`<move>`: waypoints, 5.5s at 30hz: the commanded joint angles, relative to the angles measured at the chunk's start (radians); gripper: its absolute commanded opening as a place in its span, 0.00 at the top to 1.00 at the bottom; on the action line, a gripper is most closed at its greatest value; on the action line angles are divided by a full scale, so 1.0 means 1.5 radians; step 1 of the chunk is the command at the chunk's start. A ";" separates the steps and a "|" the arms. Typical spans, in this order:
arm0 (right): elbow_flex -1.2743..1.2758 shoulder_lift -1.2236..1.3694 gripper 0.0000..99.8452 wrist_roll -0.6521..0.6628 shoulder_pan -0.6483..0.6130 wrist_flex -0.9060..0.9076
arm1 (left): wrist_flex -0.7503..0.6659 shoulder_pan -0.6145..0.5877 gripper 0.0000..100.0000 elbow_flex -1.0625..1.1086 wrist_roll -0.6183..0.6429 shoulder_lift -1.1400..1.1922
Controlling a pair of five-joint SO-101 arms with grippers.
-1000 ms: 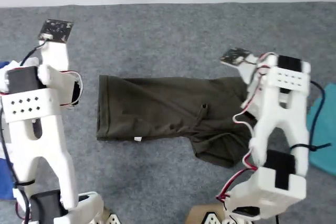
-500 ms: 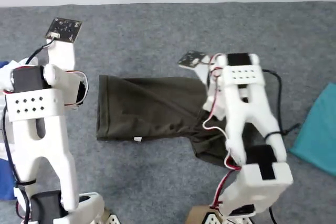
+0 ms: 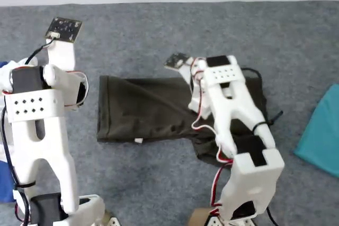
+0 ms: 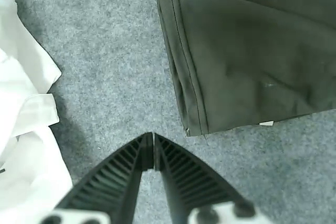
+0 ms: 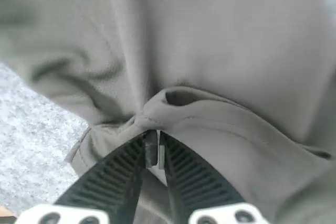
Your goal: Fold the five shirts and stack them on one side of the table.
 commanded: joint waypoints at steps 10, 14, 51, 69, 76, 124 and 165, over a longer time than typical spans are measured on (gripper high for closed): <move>0.007 0.011 0.99 -0.028 -0.050 -0.080 | 0.012 0.043 0.99 0.003 -0.007 -0.021; 0.007 0.021 0.99 -0.041 -0.052 -0.095 | 0.006 0.104 0.99 0.004 -0.007 -0.021; -0.159 0.225 0.99 -0.155 0.133 -0.419 | -0.338 0.083 0.99 0.514 -0.137 -0.019; -0.279 0.257 0.99 -0.153 0.129 -0.298 | -0.243 0.046 0.99 0.383 -0.116 -0.152; -0.279 0.256 0.99 -0.155 0.105 -0.297 | -0.363 0.106 0.99 0.477 -0.068 -0.138; -0.310 0.012 0.99 -0.158 0.083 -0.166 | -0.258 0.137 0.99 0.320 -0.016 -0.149; -0.308 -0.721 0.99 -0.195 0.649 0.143 | -0.181 0.696 0.87 -0.188 -0.006 0.519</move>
